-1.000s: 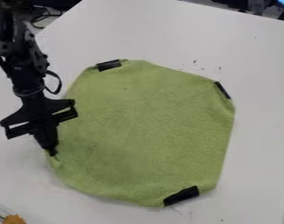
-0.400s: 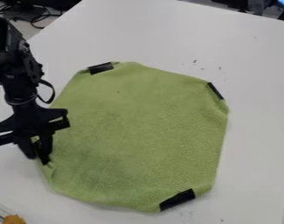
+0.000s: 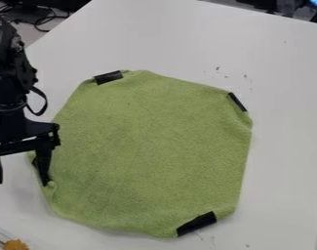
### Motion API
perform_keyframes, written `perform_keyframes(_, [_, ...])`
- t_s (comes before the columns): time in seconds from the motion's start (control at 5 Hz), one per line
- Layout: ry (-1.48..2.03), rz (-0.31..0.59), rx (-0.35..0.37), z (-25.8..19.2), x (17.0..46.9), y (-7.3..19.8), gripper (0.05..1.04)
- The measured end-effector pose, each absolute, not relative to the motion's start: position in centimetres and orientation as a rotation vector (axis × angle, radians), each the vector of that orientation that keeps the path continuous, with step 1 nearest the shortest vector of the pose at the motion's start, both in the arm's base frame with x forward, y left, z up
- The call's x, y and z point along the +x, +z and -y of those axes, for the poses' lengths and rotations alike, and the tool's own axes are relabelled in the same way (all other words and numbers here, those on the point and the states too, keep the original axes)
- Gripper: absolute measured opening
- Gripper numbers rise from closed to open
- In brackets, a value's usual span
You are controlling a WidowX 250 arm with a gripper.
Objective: Unfold the cloth from centre to bottom left
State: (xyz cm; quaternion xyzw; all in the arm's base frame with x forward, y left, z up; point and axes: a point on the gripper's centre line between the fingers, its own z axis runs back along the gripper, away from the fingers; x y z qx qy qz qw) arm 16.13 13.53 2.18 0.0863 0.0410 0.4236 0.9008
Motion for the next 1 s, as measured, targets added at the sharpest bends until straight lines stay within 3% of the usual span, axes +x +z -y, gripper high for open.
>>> perform_keyframes(0.6, [0.892,-0.114,0.239,-14.5,13.9,3.4,1.0])
perform_keyframes(1.0, [0.81,-0.026,0.281,-13.6,16.8,5.2,1.001])
